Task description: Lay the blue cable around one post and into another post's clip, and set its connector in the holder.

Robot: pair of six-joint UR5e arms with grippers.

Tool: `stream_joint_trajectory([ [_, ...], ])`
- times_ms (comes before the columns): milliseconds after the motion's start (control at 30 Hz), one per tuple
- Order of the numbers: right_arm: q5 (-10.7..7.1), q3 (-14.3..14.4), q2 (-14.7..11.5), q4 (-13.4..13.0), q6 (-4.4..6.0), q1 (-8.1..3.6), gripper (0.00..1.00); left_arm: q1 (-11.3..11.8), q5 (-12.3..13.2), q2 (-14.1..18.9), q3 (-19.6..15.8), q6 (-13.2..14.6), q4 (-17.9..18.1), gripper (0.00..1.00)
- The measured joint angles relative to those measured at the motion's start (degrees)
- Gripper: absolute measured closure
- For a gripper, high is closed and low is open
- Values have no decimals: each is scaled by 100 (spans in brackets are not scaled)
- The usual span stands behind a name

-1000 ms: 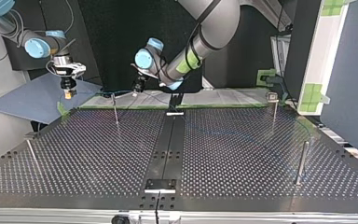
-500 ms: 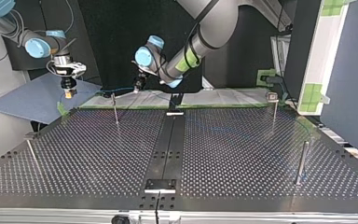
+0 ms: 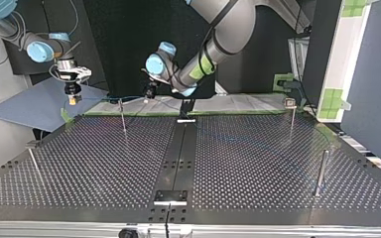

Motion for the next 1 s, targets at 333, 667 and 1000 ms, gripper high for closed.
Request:
stream_joint_trajectory([
  [333,11,-97,44,53,35,26,100,68,58,-14,40,-54,-24,98],
  [667,67,-317,267,412,-227,39,100,90,75,-59,154,-65,-88,98],
  [1000,70,-388,275,477,-202,18,100,158,87,-63,350,-70,-225,98],
])
